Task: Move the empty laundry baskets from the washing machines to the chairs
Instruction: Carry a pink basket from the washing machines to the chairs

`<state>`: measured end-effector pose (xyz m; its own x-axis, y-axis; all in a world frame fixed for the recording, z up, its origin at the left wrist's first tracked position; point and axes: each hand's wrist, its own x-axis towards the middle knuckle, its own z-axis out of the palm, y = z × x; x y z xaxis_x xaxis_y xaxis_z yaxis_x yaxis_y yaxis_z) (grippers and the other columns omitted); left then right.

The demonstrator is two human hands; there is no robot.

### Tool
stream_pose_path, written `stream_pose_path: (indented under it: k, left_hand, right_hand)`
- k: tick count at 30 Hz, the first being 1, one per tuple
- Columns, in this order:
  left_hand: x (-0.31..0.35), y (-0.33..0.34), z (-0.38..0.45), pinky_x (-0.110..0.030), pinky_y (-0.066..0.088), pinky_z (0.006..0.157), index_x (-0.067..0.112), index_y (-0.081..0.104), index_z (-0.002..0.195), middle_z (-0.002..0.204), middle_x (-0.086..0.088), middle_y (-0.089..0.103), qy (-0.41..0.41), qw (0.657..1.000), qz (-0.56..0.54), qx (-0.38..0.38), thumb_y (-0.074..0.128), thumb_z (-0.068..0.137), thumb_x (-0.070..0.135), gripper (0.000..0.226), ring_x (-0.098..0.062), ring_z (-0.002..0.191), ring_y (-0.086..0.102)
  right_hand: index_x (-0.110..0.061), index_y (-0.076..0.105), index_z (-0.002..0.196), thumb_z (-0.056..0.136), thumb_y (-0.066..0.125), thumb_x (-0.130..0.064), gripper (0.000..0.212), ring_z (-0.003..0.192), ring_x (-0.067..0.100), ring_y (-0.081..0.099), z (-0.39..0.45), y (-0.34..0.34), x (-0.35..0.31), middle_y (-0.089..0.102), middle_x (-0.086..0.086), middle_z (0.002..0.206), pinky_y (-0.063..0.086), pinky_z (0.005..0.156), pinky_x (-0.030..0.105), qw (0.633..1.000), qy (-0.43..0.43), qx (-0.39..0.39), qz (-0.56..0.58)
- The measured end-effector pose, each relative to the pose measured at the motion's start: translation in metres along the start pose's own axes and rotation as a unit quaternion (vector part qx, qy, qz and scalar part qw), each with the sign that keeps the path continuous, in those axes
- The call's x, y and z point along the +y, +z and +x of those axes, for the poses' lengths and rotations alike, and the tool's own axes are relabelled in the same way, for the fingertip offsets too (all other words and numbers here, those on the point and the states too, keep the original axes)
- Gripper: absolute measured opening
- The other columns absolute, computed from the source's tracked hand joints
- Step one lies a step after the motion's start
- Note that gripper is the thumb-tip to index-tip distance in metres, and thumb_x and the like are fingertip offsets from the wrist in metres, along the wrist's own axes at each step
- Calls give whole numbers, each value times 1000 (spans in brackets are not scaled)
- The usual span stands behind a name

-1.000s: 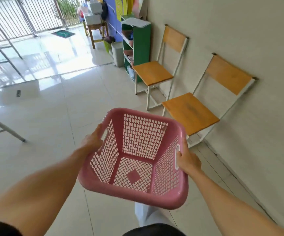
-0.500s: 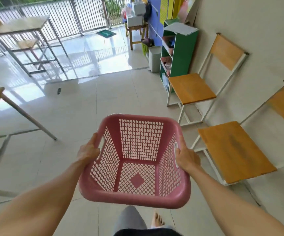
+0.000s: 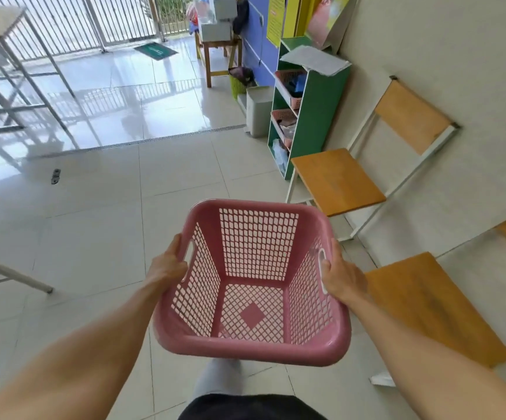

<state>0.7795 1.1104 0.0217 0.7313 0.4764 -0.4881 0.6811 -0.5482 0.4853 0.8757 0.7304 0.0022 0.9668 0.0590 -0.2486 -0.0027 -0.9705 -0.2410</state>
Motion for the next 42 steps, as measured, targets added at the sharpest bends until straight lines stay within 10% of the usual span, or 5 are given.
stream_pose_path:
  k: [22, 29, 42]
  left_hand:
    - [161, -81, 305, -46, 62, 72, 57, 7, 146, 122, -18, 64, 157, 975, 130, -85, 52, 89, 26, 80, -27, 78, 70]
    - [216, -80, 380, -39, 59, 73, 49, 9, 151, 118, -18, 67, 171, 962, 189, -98, 55, 89, 25, 80, -25, 76, 64]
    - [299, -58, 516, -50, 55, 89, 37, 1, 155, 130, -26, 60, 229, 903, 284, -228, 59, 89, 21, 90, -42, 96, 67]
  right_hand:
    - [-30, -7, 156, 104, 28, -50, 66, 55, 17, 63, 196, 20, -91, 61, 2, 74, 50, 45, 27, 969, 224, -29, 100]
    - [-12, 45, 129, 101, 41, -38, 38, 63, 18, 59, 264, 25, -101, 62, 7, 88, 51, 56, 31, 935, 317, -50, 152]
    - [-7, 47, 124, 102, 43, -29, 32, 60, 17, 57, 310, 33, -148, 64, 9, 93, 36, 45, 25, 853, 480, -48, 198]
